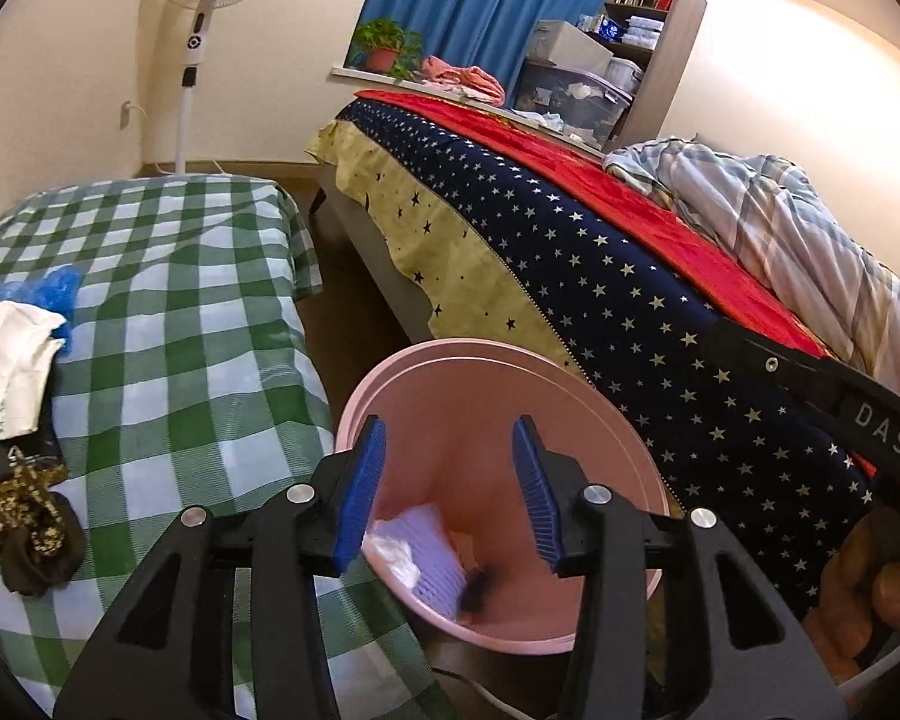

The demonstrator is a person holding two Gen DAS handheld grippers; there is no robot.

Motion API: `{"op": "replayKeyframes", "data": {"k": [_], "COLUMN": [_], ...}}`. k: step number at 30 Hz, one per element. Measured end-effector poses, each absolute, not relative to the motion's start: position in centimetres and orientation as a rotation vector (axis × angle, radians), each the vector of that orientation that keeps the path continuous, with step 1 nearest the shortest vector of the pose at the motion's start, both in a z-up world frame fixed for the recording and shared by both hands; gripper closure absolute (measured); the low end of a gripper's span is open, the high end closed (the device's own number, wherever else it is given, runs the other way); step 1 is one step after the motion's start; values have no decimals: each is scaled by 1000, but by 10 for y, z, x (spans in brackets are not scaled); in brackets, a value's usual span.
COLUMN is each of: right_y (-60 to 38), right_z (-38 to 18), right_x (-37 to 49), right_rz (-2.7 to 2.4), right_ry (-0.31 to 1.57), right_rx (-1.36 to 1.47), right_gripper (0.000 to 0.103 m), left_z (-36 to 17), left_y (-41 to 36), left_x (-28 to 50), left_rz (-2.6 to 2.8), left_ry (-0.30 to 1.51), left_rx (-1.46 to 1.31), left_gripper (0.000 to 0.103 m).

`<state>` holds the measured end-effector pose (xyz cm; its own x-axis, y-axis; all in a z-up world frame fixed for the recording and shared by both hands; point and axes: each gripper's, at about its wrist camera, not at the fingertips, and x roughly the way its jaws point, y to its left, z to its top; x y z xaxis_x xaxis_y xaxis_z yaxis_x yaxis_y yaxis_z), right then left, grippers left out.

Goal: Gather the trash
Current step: 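Carry the tissue and cloth over the pink bin and release both, then move both open tools back over the remaining trash on the bed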

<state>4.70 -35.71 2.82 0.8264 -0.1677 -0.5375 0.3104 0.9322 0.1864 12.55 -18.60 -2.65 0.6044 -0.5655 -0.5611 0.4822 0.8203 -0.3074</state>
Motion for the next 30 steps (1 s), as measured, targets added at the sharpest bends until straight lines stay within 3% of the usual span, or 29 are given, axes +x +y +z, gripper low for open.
{"op": "replayKeyframes", "data": {"k": [30], "right_y": [-264], "right_z": [63], "right_x": [18], "right_rz": [-26], "right_ry": [464], "right_rx": [231], "right_gripper": [58], "left_z": [9], "left_y": [-76], "left_x": [66], "left_rz": [-384], "left_ry": [586], "left_rx": [-125], "left_gripper": [59]}}
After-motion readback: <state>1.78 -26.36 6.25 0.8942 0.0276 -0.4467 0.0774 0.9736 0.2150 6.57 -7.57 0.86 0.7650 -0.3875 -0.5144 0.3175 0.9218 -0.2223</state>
